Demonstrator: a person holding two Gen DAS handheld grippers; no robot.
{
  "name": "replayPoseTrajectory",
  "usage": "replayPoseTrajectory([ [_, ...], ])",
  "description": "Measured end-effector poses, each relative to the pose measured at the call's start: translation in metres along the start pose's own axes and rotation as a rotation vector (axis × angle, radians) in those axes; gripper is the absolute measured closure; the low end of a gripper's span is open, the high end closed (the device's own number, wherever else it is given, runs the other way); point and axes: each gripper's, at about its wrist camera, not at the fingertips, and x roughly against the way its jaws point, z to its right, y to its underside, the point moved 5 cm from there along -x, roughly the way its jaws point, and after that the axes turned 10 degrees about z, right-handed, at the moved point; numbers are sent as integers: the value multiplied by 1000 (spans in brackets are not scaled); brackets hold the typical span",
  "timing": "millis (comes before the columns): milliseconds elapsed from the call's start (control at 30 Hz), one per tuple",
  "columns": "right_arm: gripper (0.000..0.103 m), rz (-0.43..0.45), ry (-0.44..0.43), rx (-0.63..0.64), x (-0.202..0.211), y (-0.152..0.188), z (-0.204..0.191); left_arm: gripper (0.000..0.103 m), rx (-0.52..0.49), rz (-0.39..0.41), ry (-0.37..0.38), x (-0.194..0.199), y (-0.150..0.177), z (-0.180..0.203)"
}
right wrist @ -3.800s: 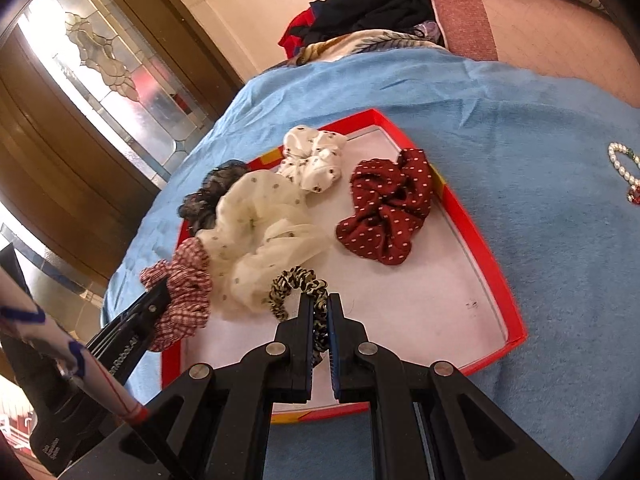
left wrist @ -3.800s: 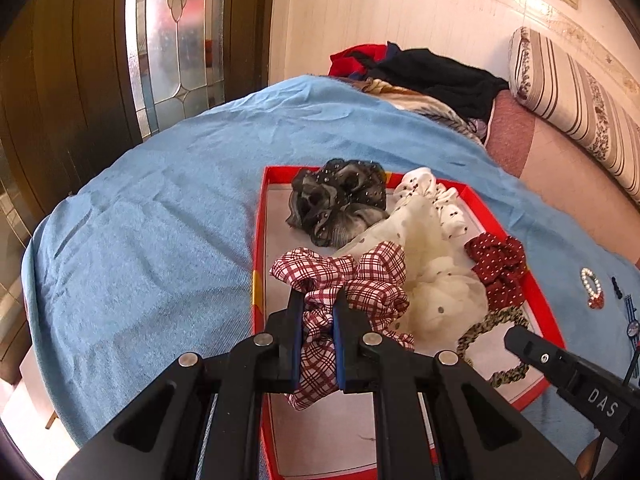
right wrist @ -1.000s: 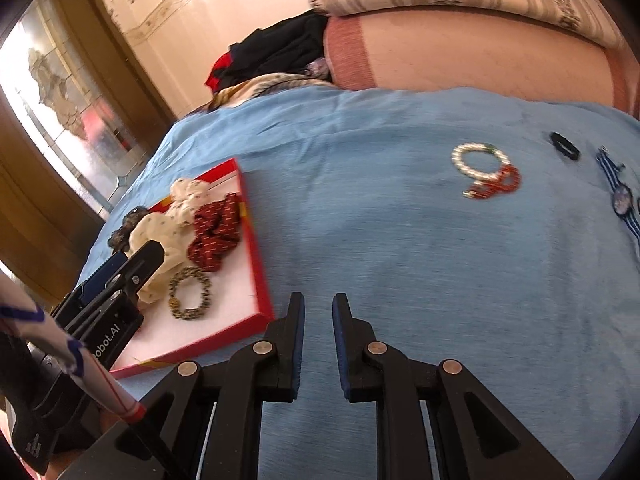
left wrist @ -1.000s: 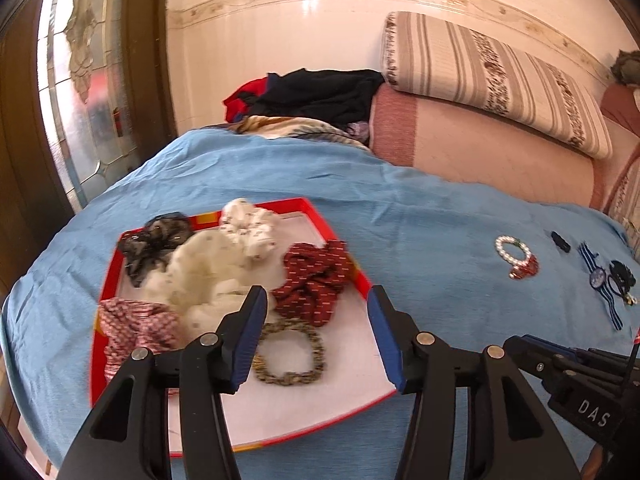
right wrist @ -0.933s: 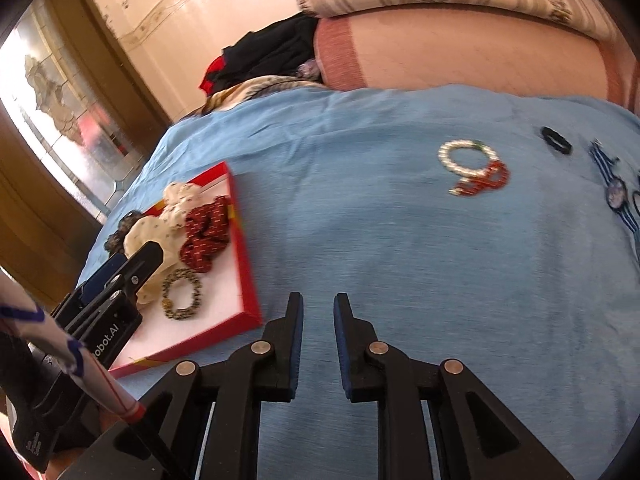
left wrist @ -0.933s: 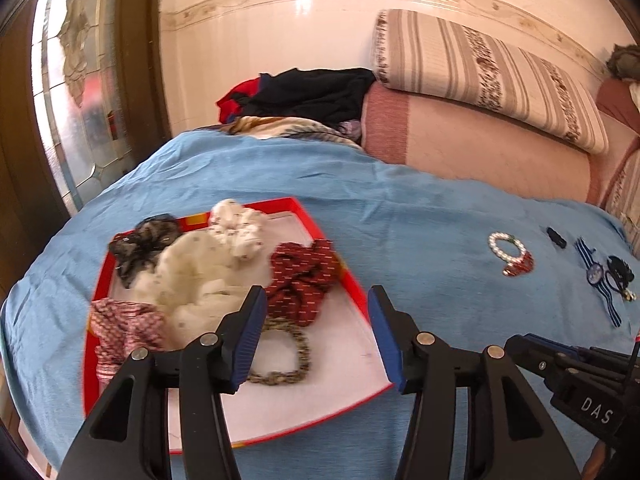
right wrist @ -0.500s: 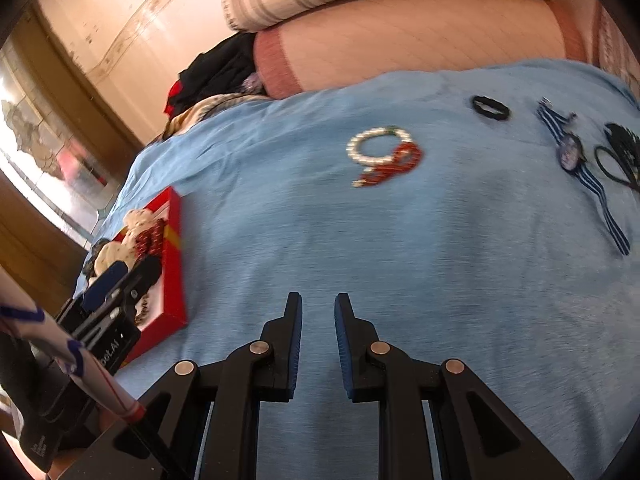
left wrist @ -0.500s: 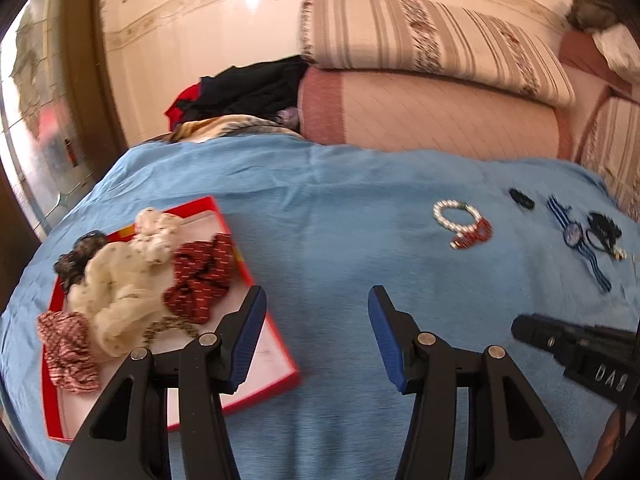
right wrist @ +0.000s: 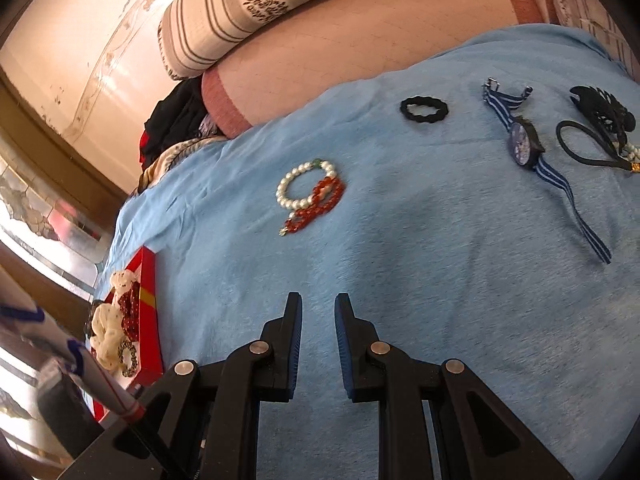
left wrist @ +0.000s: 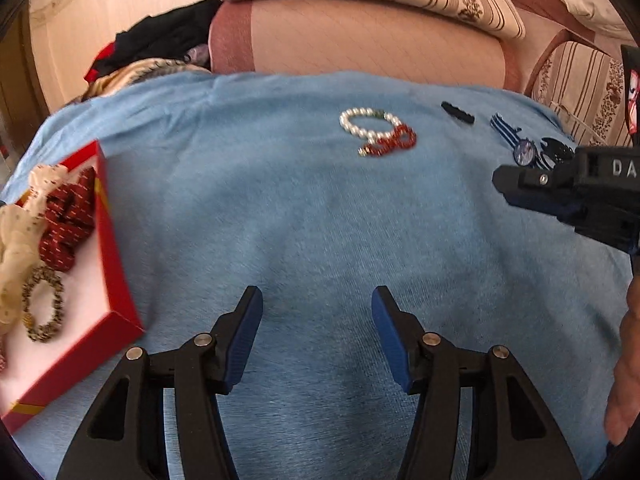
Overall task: Organize jewelry
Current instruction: 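Move both open tools from the tray toward the pearl and red bracelets, then grasp the red bead bracelet with the right tool and lift it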
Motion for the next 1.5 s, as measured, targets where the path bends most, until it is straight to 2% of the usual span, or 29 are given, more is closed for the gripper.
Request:
replayPoseTrajectory([
  [267,85,-18,-16,-52,-14,-6,6,45,-2,-10,2,-2,0,-2],
  [533,85,-7,-11,-45,-43,-37,0,45,8,-8,13,-3,-6,-2],
  [667,85,-20,-1,-80,-64,-49,1,45,12,-4,13,-4,-10,-3],
  [800,85,-43,37,-109,-86,-60,5,45,13,-1,12,-4,-12,-4],
  [1000,86,-83,97,-114,-112,-60,9,45,29,-3,18,-5,-15,-7],
  [1100,89,-74,144,-93,-122,-61,10,45,29,0,19,-4,-16,-8],
  [1200,94,-75,193,-10,-132,-64,6,45,31,-1,20,-5,-16,-8],
  [1333,96,-58,248,103,-124,-64,-1,45,30,4,16,-5,-17,-9],
  [1500,96,-8,225,101,-83,-59,5,45,30,22,23,-4,-24,-12],
])
